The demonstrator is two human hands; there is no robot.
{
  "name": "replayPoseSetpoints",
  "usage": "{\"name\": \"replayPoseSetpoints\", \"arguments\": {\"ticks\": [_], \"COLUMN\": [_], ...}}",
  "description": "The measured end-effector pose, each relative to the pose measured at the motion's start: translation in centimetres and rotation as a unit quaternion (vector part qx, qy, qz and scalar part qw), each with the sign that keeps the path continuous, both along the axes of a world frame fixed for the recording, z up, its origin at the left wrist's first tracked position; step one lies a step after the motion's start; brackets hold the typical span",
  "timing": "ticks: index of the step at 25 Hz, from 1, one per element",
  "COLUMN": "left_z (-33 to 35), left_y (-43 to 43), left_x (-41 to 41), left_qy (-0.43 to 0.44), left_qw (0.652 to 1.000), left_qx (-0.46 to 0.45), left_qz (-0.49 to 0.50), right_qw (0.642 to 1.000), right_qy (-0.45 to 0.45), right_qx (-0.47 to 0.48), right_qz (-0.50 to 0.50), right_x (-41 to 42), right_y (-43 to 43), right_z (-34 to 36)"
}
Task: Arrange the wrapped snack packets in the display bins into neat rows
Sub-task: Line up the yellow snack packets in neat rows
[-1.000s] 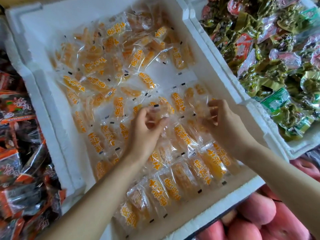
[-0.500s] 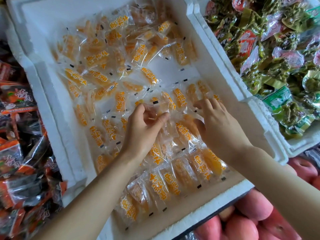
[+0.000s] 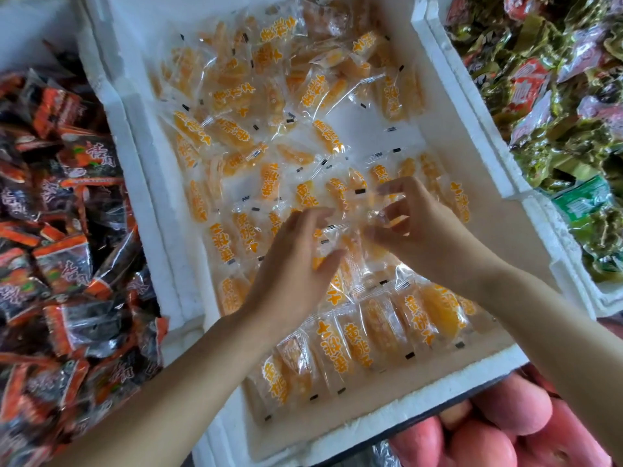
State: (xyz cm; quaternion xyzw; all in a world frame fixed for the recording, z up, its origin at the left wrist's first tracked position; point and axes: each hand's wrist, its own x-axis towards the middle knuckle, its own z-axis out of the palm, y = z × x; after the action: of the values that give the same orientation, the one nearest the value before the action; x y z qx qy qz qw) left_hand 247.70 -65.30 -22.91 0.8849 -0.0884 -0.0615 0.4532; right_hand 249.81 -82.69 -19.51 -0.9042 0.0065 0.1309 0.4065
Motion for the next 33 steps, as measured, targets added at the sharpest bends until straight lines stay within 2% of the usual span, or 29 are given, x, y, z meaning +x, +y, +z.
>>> {"name": "replayPoseSetpoints", "arguments": {"ticks": [3, 5, 7, 10, 15, 18, 21, 24, 27, 30, 33], "left_z": [-1.8, -2.3, -2.5, -2.6, -2.9, -2.3, -1.1, -0.9, -1.6, -2.1, -2.3], "left_y": [1.4, 1.5, 1.3, 1.2, 1.6, 2.3, 3.4, 4.6, 5.2, 4.7, 4.0], "left_x": [-1.6, -2.1, -2.2, -2.3, -2.2, -1.3, 1.3, 4.9, 7.8, 9.3, 10.1], "left_qy": [-0.101, -0.116, -0.131, -0.149, -0.152, -0.126, -0.108, -0.066, 0.027, 0.012, 0.001], "left_qw": [0.969, 0.950, 0.942, 0.940, 0.939, 0.962, 0.983, 0.988, 0.979, 0.967, 0.966], "left_qx": [0.196, 0.257, 0.285, 0.288, 0.287, 0.211, 0.139, 0.132, 0.186, 0.233, 0.226], "left_qz": [-0.113, -0.132, -0.118, -0.103, -0.116, -0.117, -0.047, 0.038, 0.083, 0.100, 0.124], "right_qw": [0.991, 0.986, 0.981, 0.953, 0.943, 0.948, 0.951, 0.959, 0.978, 0.983, 0.978], "right_qy": [-0.008, 0.005, -0.036, -0.153, -0.175, -0.188, -0.221, -0.203, -0.137, -0.094, -0.081], "right_qx": [-0.108, -0.115, -0.142, -0.219, -0.235, -0.224, -0.188, -0.168, -0.150, -0.156, -0.184], "right_qz": [0.084, 0.116, 0.124, 0.145, 0.161, 0.126, 0.111, 0.103, 0.051, -0.010, -0.047], "right_x": [-0.4, -0.7, -1.2, -2.0, -2.5, -2.2, -0.2, 4.1, 8.6, 11.8, 13.8], "right_y": [0.9, 1.4, 1.5, 1.3, 1.0, 1.4, 2.1, 3.0, 4.3, 5.5, 5.8], "right_z": [-1.5, -2.6, -3.3, -4.1, -3.9, -2.2, -1.1, -2.1, -3.9, -5.1, -5.5]}}
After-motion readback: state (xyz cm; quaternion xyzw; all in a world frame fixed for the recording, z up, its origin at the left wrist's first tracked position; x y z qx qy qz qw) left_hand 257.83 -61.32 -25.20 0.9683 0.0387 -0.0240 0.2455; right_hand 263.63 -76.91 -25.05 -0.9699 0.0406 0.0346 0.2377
